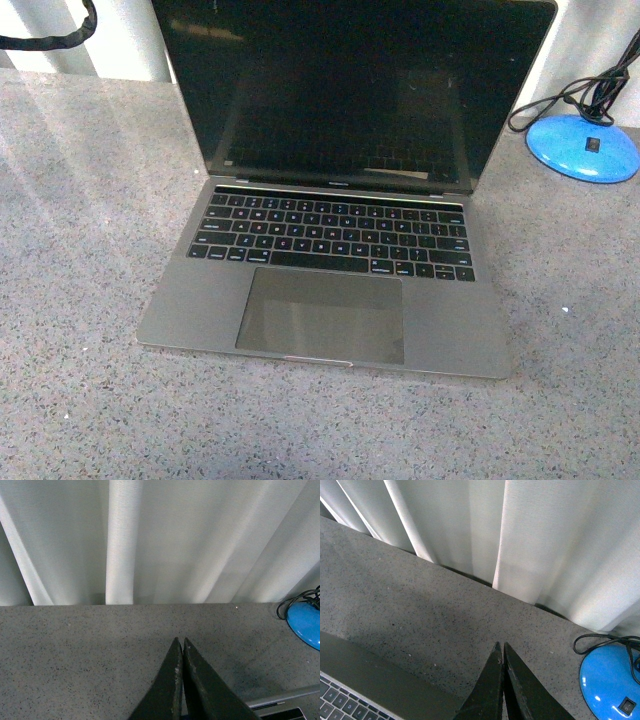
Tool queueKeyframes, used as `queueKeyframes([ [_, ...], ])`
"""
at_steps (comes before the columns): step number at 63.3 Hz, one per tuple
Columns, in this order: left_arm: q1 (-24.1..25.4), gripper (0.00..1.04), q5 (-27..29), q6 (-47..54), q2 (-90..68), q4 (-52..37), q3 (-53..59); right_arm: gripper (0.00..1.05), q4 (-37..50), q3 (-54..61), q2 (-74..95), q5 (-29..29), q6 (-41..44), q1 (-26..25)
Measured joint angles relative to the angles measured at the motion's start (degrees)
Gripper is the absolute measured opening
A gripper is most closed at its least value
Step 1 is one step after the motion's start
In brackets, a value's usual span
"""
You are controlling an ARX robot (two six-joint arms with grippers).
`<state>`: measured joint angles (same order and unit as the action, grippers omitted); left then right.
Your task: Close laptop
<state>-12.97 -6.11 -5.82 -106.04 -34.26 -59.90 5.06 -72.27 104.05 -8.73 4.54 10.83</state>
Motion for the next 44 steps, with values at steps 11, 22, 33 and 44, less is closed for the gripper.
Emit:
queueKeyframes([
  [11, -0.1, 0.04, 0.2, 0.0, 0.0, 0.3, -0.2, 0.01, 0.4, 0.6, 0.3, 0.0, -1.0, 0.9],
  [22, -0.2, 0.04, 0.1, -0.2, -0.1, 1.4, -0.5, 0.01, 0.7, 1.0, 0.4, 0.0, -2.3, 1.8],
  [33, -0.2, 0.04, 0.1, -0.6, -0.1, 2.6, -1.1, 0.01, 1.1, 1.9, 0.4, 0.0, -3.0, 2.6],
  [44, -0.2, 0.04, 0.6, -2.7, 0.0, 4.8, -1.3, 0.01, 1.5, 2.7, 0.4, 0.2, -3.5, 2.6],
])
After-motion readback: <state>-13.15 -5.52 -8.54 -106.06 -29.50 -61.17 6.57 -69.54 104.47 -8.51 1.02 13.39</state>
